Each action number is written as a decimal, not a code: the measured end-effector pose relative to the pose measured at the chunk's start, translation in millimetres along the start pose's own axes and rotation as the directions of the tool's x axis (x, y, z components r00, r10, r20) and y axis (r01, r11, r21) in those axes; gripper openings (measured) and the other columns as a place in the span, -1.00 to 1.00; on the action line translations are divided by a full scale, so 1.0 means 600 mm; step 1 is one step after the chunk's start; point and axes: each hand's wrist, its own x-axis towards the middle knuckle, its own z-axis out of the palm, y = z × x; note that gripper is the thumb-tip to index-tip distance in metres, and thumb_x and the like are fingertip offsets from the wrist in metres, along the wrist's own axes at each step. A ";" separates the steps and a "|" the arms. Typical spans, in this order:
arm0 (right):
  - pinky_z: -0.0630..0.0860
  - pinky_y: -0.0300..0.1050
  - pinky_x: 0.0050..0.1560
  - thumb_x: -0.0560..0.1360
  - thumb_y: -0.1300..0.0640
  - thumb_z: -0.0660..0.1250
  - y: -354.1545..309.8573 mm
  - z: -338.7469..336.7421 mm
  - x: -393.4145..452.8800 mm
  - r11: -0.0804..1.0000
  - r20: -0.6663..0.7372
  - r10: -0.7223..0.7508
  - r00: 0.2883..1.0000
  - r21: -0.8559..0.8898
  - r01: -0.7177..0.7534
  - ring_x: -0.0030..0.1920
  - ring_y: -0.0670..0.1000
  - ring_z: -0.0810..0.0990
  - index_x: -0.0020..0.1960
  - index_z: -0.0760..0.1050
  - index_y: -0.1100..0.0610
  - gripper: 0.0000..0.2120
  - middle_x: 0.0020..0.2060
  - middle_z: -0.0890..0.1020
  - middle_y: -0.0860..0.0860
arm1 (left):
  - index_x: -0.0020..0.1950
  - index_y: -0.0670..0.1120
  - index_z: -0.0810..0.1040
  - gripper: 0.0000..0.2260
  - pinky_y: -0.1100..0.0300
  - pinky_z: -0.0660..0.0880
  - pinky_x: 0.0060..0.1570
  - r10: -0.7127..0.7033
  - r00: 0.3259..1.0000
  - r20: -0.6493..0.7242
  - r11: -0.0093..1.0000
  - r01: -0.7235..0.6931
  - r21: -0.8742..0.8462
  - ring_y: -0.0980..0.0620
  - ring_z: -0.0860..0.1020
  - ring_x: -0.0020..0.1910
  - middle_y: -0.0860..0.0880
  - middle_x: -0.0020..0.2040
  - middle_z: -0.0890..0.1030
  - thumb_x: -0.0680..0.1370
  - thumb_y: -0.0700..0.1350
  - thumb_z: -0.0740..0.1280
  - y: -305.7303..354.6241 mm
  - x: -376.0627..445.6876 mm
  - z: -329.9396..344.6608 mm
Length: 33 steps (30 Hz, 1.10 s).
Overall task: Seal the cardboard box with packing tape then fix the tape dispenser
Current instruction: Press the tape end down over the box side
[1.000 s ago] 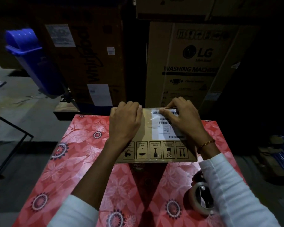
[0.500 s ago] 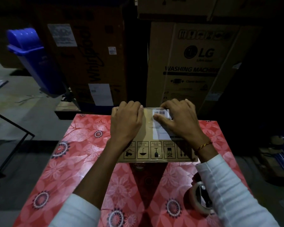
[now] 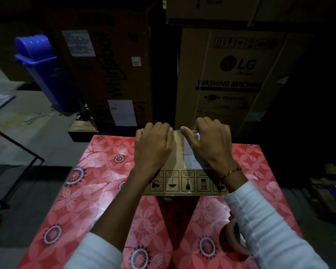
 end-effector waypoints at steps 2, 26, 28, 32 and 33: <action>0.31 -0.02 -0.10 0.57 -0.38 0.09 -0.006 0.000 -0.003 1.000 -0.024 0.003 1.000 -0.026 -0.004 -0.22 0.01 0.39 -0.16 0.29 -0.02 -0.56 -0.25 0.39 -0.07 | -0.02 0.01 0.51 -0.72 0.01 0.39 -0.06 0.002 1.000 0.004 1.000 -0.002 0.002 0.03 0.43 -0.16 0.06 -0.17 0.52 0.64 0.03 0.04 -0.001 -0.003 -0.001; 0.36 0.06 0.17 0.41 -0.62 -0.11 0.041 -0.011 -0.021 0.958 0.177 -0.245 0.953 -0.107 0.267 0.05 0.06 0.49 0.40 0.39 0.01 -0.10 0.12 0.56 0.00 | -0.04 0.03 0.49 -0.73 0.06 0.33 -0.07 0.020 1.000 -0.010 1.000 -0.020 -0.015 0.05 0.41 -0.17 0.09 -0.19 0.49 0.65 0.04 0.03 -0.008 0.002 0.005; 0.36 0.05 0.17 0.44 -0.59 -0.10 0.041 -0.010 -0.022 0.955 0.182 -0.248 0.952 -0.122 0.272 0.06 0.06 0.50 0.42 0.38 0.02 -0.13 0.13 0.56 0.00 | -0.05 0.03 0.48 -0.73 0.06 0.33 -0.07 0.017 1.000 -0.010 1.000 -0.017 -0.020 0.06 0.41 -0.18 0.09 -0.20 0.49 0.65 0.04 0.03 -0.007 0.001 0.005; 0.36 0.02 0.12 0.61 -0.33 -0.07 0.043 -0.007 -0.023 0.956 0.152 -0.258 0.954 -0.104 0.275 0.07 0.05 0.48 0.41 0.33 -0.02 -0.44 0.12 0.55 0.00 | -0.05 0.03 0.49 -0.74 0.09 0.30 -0.07 0.018 1.000 -0.007 1.000 -0.018 -0.023 0.07 0.40 -0.18 0.09 -0.19 0.49 0.65 0.04 0.04 -0.008 0.003 0.005; 0.36 0.02 0.12 0.64 -0.27 -0.05 0.045 -0.007 -0.022 0.955 0.146 -0.265 0.953 -0.100 0.281 0.07 0.05 0.48 0.41 0.32 -0.02 -0.50 0.12 0.54 0.00 | -0.05 0.03 0.49 -0.74 0.10 0.28 -0.07 0.018 1.000 -0.007 1.000 -0.018 -0.023 0.07 0.40 -0.18 0.09 -0.19 0.49 0.65 0.04 0.04 -0.008 0.004 0.006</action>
